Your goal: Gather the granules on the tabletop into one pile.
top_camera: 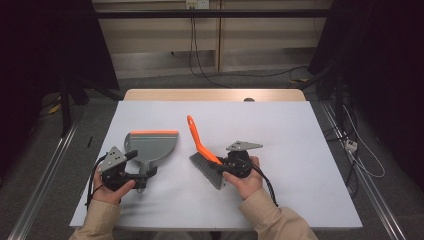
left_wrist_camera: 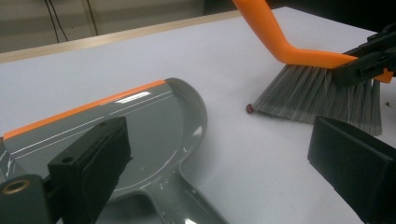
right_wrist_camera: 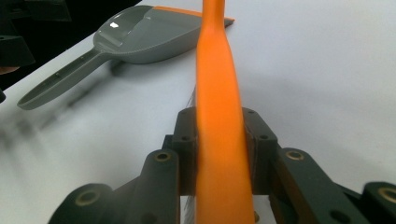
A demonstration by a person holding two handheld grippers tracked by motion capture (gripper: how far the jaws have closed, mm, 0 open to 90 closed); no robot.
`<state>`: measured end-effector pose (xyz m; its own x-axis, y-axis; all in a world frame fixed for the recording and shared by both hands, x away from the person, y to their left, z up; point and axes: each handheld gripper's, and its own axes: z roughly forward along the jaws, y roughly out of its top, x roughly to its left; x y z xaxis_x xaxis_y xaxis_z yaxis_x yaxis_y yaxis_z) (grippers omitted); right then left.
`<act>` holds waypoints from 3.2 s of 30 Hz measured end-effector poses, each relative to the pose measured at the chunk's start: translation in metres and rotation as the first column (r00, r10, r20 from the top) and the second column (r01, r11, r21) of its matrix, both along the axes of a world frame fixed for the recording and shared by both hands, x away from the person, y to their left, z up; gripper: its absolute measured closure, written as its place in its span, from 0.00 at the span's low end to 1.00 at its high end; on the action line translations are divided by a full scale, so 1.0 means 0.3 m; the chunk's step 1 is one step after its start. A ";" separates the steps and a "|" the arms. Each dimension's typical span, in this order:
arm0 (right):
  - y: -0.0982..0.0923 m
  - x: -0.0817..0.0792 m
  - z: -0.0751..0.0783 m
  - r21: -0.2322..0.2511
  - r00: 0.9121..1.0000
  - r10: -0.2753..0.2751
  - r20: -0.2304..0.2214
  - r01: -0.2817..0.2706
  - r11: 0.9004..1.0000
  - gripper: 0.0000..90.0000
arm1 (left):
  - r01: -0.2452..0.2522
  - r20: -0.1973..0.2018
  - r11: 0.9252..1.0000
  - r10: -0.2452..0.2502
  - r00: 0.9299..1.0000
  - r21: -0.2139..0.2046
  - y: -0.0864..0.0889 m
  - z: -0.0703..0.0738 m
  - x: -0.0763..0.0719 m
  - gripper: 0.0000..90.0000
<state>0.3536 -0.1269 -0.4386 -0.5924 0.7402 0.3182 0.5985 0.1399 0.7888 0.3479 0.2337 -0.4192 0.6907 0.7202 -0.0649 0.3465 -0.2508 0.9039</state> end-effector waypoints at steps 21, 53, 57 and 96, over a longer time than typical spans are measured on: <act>-0.046 0.007 0.018 0.001 0.999 -0.025 0.022 0.025 1.000 0.79 | 0.004 0.000 1.000 -0.004 1.000 0.002 -0.003 -0.001 0.002 0.06; 0.054 0.107 -0.006 0.019 0.993 -0.109 -0.048 0.110 0.994 0.79 | 0.000 0.007 1.000 0.000 1.000 0.007 0.001 0.003 0.001 0.06; 0.014 0.088 -0.009 0.024 0.990 -0.129 -0.052 0.130 0.991 0.79 | 0.000 0.008 1.000 0.000 1.000 0.011 -0.002 0.003 0.000 0.06; -0.002 0.249 0.074 -0.032 0.991 -0.082 0.109 0.086 0.996 0.79 | -0.001 -0.007 1.000 0.001 1.000 -0.004 0.000 -0.003 0.011 0.06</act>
